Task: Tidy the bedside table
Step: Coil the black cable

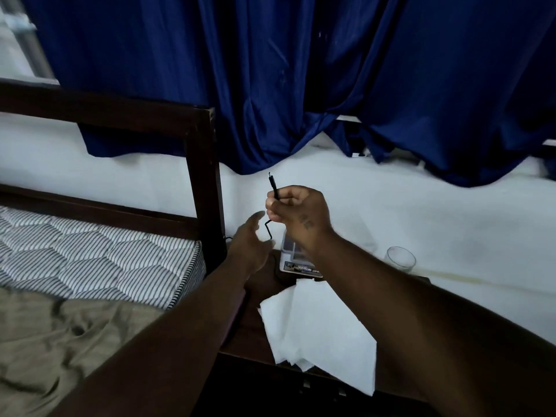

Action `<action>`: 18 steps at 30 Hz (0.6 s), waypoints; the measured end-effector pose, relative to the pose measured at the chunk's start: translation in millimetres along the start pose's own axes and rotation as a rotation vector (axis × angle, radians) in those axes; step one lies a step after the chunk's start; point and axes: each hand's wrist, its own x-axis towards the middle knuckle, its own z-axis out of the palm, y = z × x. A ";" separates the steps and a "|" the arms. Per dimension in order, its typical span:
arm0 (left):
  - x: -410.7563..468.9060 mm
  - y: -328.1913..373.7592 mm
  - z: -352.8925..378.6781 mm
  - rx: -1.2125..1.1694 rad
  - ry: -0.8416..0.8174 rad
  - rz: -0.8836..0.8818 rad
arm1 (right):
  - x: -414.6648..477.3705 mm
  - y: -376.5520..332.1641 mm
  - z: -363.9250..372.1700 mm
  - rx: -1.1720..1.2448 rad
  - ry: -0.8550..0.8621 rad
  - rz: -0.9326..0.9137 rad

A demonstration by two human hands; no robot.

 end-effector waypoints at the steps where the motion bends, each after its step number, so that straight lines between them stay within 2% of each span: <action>1: 3.6 6.4 -0.3 0.007 -0.003 0.007 | -3.8 -6.7 -1.8 0.016 -0.012 -0.011; 5: 13.9 27.5 -7.1 0.011 -0.085 0.009 | -19.0 -34.7 -6.0 0.139 -0.052 -0.029; 7: 17.8 30.8 -11.9 0.087 -0.093 0.020 | -25.4 -50.6 -8.9 0.221 -0.061 -0.044; 11: 21.7 25.6 -24.2 0.309 0.045 0.037 | -29.2 -88.6 -21.0 0.305 -0.048 -0.123; 18: 12.7 24.7 -47.4 0.393 0.178 0.029 | -46.0 -160.5 -55.6 0.312 -0.017 -0.359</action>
